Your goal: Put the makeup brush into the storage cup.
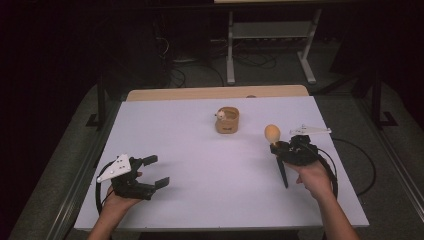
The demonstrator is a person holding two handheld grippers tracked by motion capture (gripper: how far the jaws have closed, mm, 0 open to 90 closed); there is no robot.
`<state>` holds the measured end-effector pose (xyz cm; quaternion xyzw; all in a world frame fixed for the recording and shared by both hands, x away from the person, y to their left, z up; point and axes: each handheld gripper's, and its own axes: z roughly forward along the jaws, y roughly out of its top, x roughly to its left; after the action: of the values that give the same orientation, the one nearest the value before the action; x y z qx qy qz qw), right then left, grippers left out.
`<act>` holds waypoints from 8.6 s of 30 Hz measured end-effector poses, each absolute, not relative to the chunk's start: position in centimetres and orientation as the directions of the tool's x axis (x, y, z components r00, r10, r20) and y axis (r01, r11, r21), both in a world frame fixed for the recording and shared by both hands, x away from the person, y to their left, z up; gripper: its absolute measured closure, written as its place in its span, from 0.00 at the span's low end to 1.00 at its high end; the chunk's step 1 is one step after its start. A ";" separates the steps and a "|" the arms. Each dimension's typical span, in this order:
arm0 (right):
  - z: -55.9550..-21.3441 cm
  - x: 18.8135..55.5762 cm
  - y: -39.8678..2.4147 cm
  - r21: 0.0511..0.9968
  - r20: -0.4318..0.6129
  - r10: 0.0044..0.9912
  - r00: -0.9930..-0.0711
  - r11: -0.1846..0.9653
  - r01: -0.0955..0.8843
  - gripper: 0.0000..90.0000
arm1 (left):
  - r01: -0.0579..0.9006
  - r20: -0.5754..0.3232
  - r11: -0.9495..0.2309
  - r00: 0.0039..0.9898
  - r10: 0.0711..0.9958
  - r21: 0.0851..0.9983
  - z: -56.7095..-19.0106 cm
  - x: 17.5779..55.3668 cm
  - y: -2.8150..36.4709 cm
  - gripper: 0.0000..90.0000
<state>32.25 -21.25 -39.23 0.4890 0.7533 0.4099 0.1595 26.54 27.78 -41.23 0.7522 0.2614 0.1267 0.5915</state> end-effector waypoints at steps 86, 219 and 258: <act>-36.2 36.5 -18.8 0.935 0.171 0.814 -0.555 0.043 0.352 0.68 | 0.249 -0.127 -0.163 0.836 0.534 0.955 -41.3 26.7 27.6 0.11; -35.0 46.8 -11.1 0.956 0.158 0.829 -0.537 0.008 0.294 0.68 | 0.253 -0.140 -0.147 0.837 0.529 0.956 -41.5 26.7 27.7 0.11; -36.0 46.0 -11.3 0.929 0.146 0.793 -0.591 0.095 0.357 0.40 | 0.253 -0.136 -0.156 0.838 0.528 0.955 -41.4 26.5 27.6 0.11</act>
<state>46.02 -11.30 -36.03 0.4042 0.7115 0.5378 0.2027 26.48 27.62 -41.42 0.7516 0.2599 0.1156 0.5952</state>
